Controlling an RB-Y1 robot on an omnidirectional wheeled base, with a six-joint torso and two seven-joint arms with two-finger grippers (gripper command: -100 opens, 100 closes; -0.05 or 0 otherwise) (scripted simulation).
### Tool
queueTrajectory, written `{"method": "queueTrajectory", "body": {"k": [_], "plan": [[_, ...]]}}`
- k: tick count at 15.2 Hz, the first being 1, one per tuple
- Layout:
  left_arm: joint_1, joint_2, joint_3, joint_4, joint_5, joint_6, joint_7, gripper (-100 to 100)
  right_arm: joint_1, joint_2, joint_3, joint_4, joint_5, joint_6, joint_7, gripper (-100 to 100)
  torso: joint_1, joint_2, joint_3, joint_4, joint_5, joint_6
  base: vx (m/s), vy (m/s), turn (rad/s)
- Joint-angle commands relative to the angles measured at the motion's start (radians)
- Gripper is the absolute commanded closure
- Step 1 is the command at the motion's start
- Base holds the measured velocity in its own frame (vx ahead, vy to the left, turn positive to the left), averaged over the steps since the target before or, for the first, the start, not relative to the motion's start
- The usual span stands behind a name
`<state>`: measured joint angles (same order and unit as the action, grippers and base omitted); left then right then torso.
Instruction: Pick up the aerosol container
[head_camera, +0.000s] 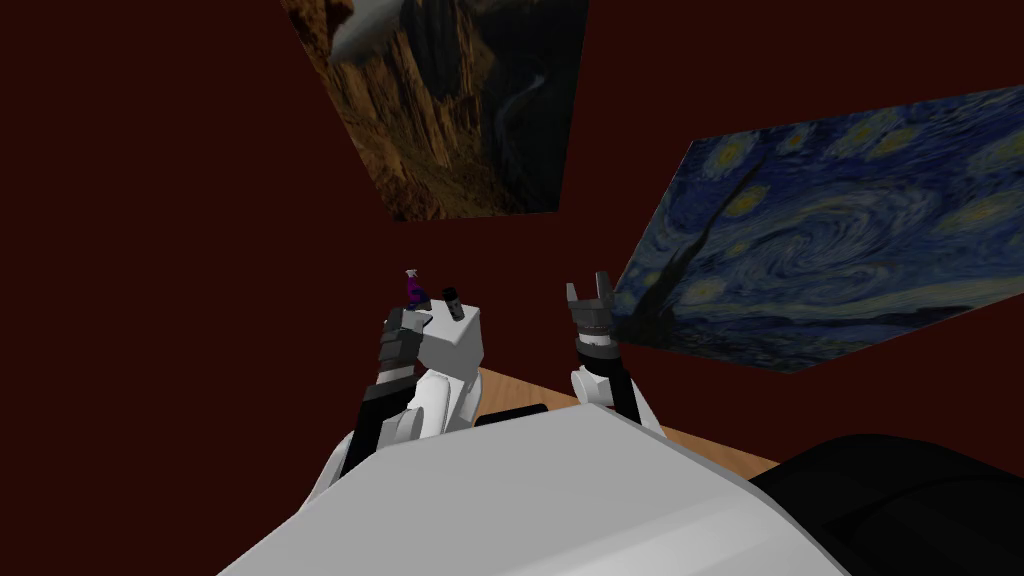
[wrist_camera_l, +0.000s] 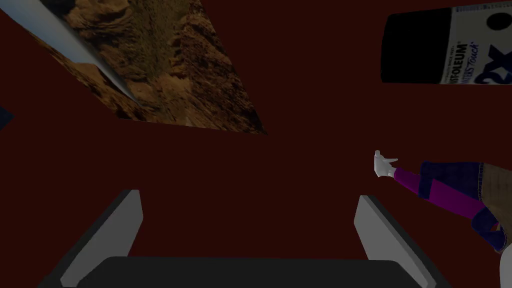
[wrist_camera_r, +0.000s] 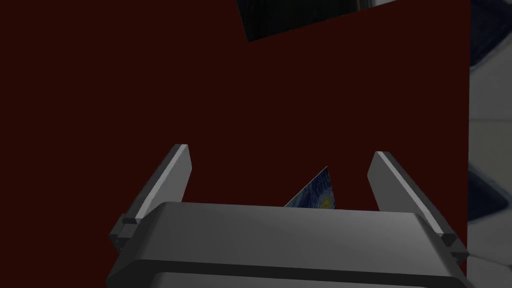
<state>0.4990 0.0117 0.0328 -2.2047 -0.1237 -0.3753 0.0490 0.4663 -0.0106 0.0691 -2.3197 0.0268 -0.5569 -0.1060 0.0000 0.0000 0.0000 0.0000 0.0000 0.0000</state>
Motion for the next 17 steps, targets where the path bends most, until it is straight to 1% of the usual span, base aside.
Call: {"method": "queueTrajectory", "body": {"k": [1,2,4,5,7,8,9,10,11,12,13,14,15,16,17], "plan": [[-0.015,0.029,0.001,0.013,0.004,0.015,0.001,-100,0.000,0.000,0.000,0.000,0.000,0.000,0.000,0,0.000,0.000,0.000,0.000,0.000,0.000,0.000,0.000,0.000],[-0.030,0.050,0.002,0.027,0.007,0.031,0.002,-100,0.000,0.000,0.000,0.000,0.000,0.000,0.000,0,0.000,0.000,0.000,0.000,0.000,0.000,0.000,0.000,0.000],[-0.074,0.096,0.004,0.067,0.018,0.077,0.004,-100,0.000,0.000,0.000,0.000,0.000,0.000,0.000,0,0.000,0.000,0.000,0.000,0.000,0.000,-0.003,-0.002,0.000],[-0.074,0.096,0.004,0.067,0.018,0.077,0.004,-100,0.000,0.000,0.000,0.000,0.000,0.000,0.000,0,0.000,0.000,0.000,0.000,0.000,0.000,-0.007,-0.003,-0.002],[-0.130,0.144,0.007,0.116,0.032,0.135,0.008,-100,0.000,0.000,0.000,0.000,0.000,0.000,0.000,0,0.000,0.000,0.000,0.000,0.000,0.000,-0.006,-0.004,-0.002],[-0.136,0.144,0.007,0.124,0.032,0.142,0.008,-100,0.000,0.000,0.000,0.000,0.000,0.000,0.000,0,0.000,0.000,0.000,0.000,0.000,0.000,-0.006,-0.006,-0.001],[-0.170,0.169,0.009,0.157,0.041,0.167,0.010,-100,0.000,0.000,0.000,0.000,0.000,0.000,0.000,0,0.000,0.000,0.000,0.000,0.000,0.000,-0.006,-0.006,-0.002],[-0.173,0.169,0.009,0.157,0.041,0.181,0.010,-100,0.000,0.000,0.000,0.000,0.000,0.000,0.000,0,0.000,0.000,0.000,0.000,0.000,0.000,-0.005,-0.006,-0.004],[-0.208,0.193,0.011,0.190,0.051,0.212,0.012,-100,0.000,0.000,0.000,0.000,0.000,0.000,0.000,0,0.000,0.000,0.000,0.000,0.000,0.000,-0.004,-0.007,-0.004],[-0.213,0.193,0.011,0.194,0.051,0.224,0.012,-100,0.000,0.000,0.000,0.000,0.000,0.000,0.000,0,0.000,0.000,0.000,0.000,0.000,0.000,-0.003,-0.007,-0.005],[-0.244,0.218,0.013,0.227,0.061,0.249,0.014,-100,0.000,0.000,0.000,0.000,0.000,0.000,0.000,0,0.000,0.000,0.000,0.000,0.000,0.000,-0.004,-0.009,-0.003],[-0.256,0.218,0.013,0.233,0.061,0.265,0.014,-100,0.000,0.000,0.000,0.000,0.000,0.000,0.000,0,0.000,0.000,0.000,0.000,0.000,0.000,-0.005,-0.009,-0.002],[-0.256,0.218,0.013,0.233,0.061,0.271,0.014,-100,0.000,0.000,0.000,0.000,0.000,0.000,0.000,0,0.000,0.000,0.000,0.000,0.000,0.000,-0.002,-0.007,-0.003],[-0.296,0.243,0.015,0.276,0.072,0.300,0.017,-100,0.000,0.000,0.000,0.000,0.000,0.000,0.000,0,0.000,0.000,0.000,0.000,0.000,0.000,-0.003,-0.008,-0.002],[-0.302,0.243,0.015,0.276,0.072,0.321,0.017,-100,0.000,0.000,0.000,0.000,0.000,0.000,0.000,0,0.000,-0.001,0.000,0.000,0.000,0.000,-0.002,-0.008,-0.007]]}}
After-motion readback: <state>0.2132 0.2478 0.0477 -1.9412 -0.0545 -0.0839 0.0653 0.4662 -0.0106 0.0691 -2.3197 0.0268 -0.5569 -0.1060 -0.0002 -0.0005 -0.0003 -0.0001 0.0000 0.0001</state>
